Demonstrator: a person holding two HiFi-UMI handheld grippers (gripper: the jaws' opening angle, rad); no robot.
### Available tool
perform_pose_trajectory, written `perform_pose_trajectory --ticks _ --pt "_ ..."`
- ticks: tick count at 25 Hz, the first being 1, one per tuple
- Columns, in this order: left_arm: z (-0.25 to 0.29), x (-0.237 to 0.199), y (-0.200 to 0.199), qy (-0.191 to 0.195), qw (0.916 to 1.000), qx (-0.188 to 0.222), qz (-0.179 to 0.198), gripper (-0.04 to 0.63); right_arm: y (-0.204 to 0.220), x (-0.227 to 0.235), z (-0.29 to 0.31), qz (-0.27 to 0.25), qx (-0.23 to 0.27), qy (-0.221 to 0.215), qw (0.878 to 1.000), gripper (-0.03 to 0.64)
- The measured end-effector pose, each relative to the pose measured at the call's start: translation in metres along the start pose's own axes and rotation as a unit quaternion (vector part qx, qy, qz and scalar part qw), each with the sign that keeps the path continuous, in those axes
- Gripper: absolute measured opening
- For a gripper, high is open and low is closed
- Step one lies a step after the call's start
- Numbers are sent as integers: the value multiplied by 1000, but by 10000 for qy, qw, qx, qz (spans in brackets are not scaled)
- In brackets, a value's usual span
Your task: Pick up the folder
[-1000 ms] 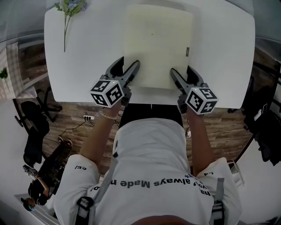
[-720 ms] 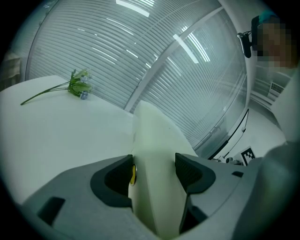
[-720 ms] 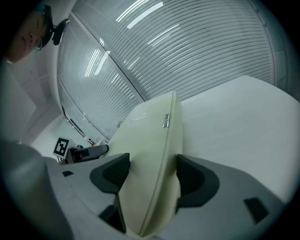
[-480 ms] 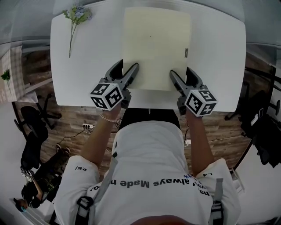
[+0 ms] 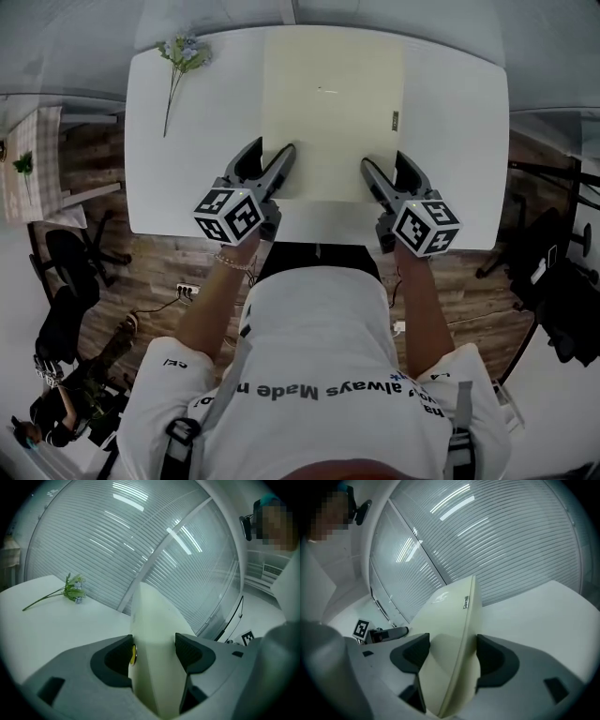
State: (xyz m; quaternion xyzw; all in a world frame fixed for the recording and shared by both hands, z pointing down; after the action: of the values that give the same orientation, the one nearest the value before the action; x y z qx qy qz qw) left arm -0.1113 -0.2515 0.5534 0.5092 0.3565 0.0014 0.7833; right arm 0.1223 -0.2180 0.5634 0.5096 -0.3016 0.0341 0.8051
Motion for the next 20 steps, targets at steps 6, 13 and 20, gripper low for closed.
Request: perform_pose_trajectory --ticks 6,13,20 --pt "-8 46 -9 -5 9994 319 112 284 -28 1 -35 -81 278 -158 9995 305" --pt "-27 44 -56 128 9975 661 226 284 -54 -41 -27 -264 588 -236 9976 305" --pt "-44 74 -81 181 9944 1010 255 284 -86 -63 -51 -437 913 -331 9943 305"
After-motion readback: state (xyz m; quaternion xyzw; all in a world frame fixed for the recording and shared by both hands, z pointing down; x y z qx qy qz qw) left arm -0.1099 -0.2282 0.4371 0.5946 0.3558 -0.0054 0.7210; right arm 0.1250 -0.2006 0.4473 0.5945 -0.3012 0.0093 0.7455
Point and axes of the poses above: the fingertips, and each gripper's own axes: z forward along the fingers, x to its right, y out of its underside, the point moved 4 cm from there along -z, backward along the fingers, and after that the axes turned 12 degrees about x, right-handed, at the moved point
